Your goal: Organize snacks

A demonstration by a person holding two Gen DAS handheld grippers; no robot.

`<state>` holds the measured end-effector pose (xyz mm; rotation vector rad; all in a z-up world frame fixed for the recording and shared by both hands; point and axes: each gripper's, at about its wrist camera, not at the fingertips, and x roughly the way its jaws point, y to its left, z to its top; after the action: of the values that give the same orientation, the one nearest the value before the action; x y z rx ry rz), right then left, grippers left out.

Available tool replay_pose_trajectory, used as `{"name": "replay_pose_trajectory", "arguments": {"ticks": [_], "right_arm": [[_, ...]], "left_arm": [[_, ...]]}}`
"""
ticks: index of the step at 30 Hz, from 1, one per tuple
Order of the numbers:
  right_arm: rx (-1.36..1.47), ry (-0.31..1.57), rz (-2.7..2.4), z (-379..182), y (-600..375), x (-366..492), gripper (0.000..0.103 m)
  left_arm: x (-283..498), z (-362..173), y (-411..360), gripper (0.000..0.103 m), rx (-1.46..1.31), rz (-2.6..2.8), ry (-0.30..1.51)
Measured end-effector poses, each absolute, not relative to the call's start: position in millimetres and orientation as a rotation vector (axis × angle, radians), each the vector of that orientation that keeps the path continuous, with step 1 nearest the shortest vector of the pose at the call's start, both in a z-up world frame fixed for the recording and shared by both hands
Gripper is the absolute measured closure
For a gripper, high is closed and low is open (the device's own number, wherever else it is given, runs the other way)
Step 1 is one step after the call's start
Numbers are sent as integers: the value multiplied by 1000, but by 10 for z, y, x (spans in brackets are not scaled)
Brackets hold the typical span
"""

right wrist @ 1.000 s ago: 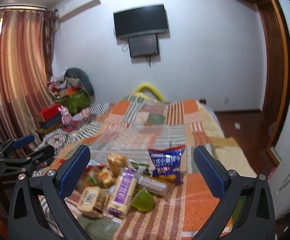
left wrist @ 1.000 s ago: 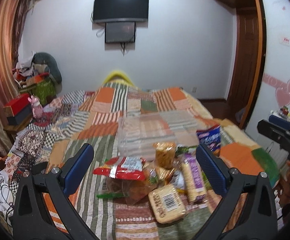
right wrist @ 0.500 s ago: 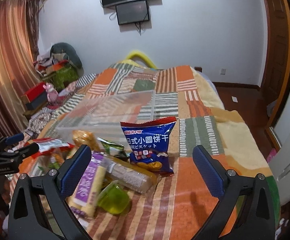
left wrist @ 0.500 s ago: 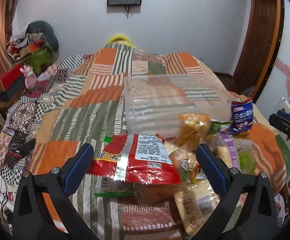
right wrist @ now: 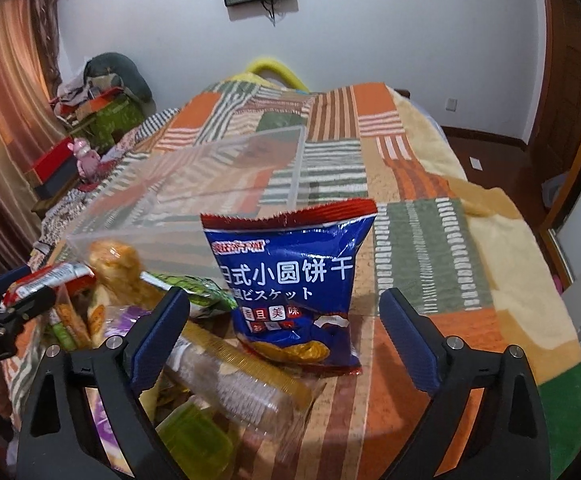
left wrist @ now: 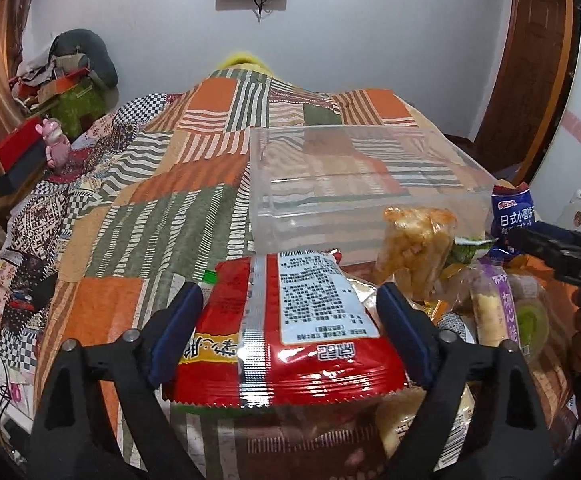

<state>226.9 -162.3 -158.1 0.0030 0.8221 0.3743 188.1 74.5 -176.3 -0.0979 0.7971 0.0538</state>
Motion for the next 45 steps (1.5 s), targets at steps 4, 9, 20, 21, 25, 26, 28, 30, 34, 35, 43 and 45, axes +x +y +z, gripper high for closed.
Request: {"name": "replay_pose_trajectory", "arguments": {"ticks": [4, 9, 20, 21, 25, 26, 28, 30, 34, 35, 43, 45], "right_arm": [[-7, 865, 378, -1663, -1577, 2356, 25], [9, 894, 377, -1707, -1595, 2390, 49], [13, 865, 382, -1593, -1659, 2271, 56], [21, 858, 385, -1565, -1677, 2253, 56], [38, 823, 394, -1416, -1726, 2213, 56], [42, 817, 400, -1378, -1722, 2203, 56], [43, 802, 408, -1326, -1730, 2173, 56], [46, 796, 421, -1302, -1735, 2158, 56], [58, 786, 440, -1273, -1734, 2153, 56], [54, 781, 437, -1271, -1733, 2145, 56], [61, 781, 448, -1300, -1720, 2144, 56], [66, 787, 449, -1318, -1724, 2154, 56]], "left_arm": [[1853, -1762, 735, 19, -86, 52, 784], [1786, -1733, 693, 36, -53, 57, 772], [1622, -1566, 793, 72, -67, 62, 734], [1613, -1554, 803, 102, -70, 58, 737], [1615, -1529, 889, 102, -99, 50, 768], [1616, -1525, 903, 99, -101, 49, 776], [1613, -1502, 947, 78, -113, 49, 781], [1614, -1474, 1020, 26, -127, 59, 764], [1688, -1461, 1121, 18, -94, 83, 750], [1755, -1494, 1161, 16, -87, 68, 771], [2166, -1758, 1456, 11, -50, 77, 892], [2127, -1793, 1533, 11, -96, 85, 895]]}}
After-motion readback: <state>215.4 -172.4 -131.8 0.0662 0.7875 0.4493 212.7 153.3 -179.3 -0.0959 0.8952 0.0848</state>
